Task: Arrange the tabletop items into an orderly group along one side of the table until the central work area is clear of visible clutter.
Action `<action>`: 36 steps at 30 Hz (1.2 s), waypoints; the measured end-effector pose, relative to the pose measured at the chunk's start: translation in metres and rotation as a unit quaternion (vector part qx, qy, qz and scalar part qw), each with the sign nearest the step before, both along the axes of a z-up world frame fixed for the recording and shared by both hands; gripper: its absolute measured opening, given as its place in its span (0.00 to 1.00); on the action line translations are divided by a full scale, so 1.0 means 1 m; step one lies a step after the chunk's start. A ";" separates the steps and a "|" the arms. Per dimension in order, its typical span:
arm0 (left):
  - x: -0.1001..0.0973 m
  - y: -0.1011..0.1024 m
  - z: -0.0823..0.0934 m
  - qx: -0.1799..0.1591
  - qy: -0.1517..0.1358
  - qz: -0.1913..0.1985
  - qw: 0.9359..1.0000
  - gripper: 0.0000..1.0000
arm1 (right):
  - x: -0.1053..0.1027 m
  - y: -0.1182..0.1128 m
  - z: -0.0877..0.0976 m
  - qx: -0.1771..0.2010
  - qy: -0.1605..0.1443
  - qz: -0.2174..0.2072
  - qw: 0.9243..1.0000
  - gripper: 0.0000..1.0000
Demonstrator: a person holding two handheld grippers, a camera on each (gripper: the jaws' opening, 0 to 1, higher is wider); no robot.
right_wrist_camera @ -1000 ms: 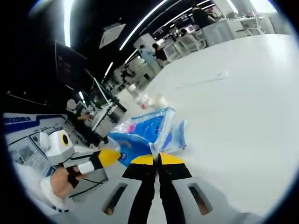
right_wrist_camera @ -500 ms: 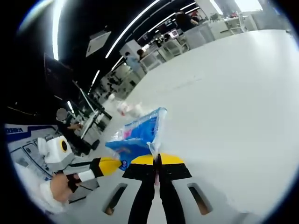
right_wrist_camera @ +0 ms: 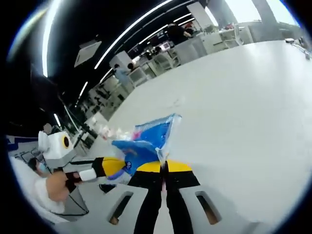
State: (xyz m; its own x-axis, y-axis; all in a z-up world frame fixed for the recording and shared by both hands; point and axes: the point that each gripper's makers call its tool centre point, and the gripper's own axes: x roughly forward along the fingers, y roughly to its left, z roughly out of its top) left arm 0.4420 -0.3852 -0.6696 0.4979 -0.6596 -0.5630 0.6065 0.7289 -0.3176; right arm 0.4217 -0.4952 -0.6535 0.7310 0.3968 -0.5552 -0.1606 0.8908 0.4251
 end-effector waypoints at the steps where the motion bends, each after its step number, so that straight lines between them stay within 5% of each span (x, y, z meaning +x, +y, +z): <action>1: 0.001 -0.005 -0.001 -0.006 0.006 -0.004 1.000 0.00 | 0.006 -0.003 0.004 -0.014 -0.008 0.012 1.000 0.00; 3: 0.005 -0.013 -0.004 0.005 -0.004 -0.012 1.000 0.00 | 0.021 -0.007 0.012 -0.009 -0.015 0.029 0.999 0.00; 9: 0.016 -0.036 -0.019 0.030 -0.001 -0.041 0.999 0.00 | 0.036 -0.031 -0.014 -0.034 0.012 0.025 0.999 0.00; 16: 0.040 -0.030 -0.038 0.052 0.010 -0.042 0.998 0.00 | 0.049 -0.026 -0.040 -0.019 0.030 0.018 0.999 0.00; 23: 0.054 -0.026 -0.062 0.087 0.013 -0.070 0.994 0.00 | 0.070 -0.020 -0.064 -0.042 0.039 0.043 0.997 0.00; 36: 0.057 -0.039 -0.089 0.097 0.045 -0.076 0.991 0.00 | 0.076 -0.037 -0.103 -0.049 0.065 0.047 0.996 0.00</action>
State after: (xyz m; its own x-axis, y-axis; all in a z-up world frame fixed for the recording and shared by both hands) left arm 0.4993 -0.4242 -0.7582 0.3435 -0.5977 -0.7244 0.6889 0.6846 -0.2382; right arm 0.4975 -0.5317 -0.7560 0.6123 0.3998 -0.6820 -0.1948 0.9124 0.3600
